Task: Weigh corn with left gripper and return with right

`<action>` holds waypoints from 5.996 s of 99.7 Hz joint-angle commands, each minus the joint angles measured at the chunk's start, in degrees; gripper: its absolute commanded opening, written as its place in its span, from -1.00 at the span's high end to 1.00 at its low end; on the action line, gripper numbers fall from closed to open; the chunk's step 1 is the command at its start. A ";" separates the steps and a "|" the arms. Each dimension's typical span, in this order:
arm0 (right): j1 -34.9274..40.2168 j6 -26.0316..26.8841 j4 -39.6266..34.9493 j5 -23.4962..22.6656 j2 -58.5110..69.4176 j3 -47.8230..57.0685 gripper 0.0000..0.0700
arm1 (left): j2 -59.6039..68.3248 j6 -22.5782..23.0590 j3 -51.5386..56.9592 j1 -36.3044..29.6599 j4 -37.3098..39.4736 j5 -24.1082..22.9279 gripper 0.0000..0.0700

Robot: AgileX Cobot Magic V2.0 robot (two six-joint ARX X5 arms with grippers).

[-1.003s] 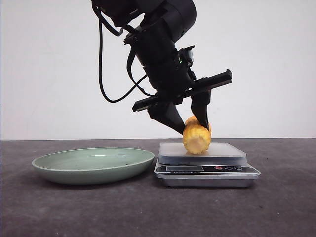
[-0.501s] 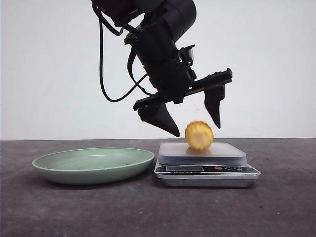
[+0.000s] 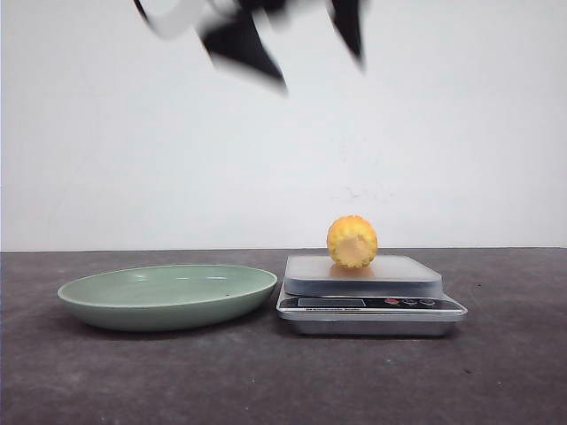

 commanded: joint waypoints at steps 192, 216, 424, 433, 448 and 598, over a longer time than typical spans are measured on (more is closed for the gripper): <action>29.75 9.40 27.89 8.11 62.49 7.69 -0.37 | -74.34 -9.18 -30.40 11.65 -44.63 -9.20 -0.68; 30.36 11.02 28.68 8.63 62.47 7.69 0.99 | -74.34 -9.18 -30.40 11.65 -44.81 -9.20 -0.68; 46.77 18.40 40.26 10.78 74.12 19.23 -0.38 | -74.34 -9.57 -30.40 11.67 -42.07 -9.20 -0.68; 44.19 16.41 37.75 10.80 70.07 19.23 -0.38 | -74.34 -9.53 -30.40 11.67 -41.99 -9.22 -0.68; 38.07 11.50 32.13 10.54 61.05 19.23 -0.38 | -74.34 -9.55 -30.40 11.65 -41.86 -9.22 -0.68; 13.49 0.04 -24.44 15.50 -7.76 19.15 0.98 | -74.34 -7.61 -30.38 11.65 -35.76 -11.58 0.98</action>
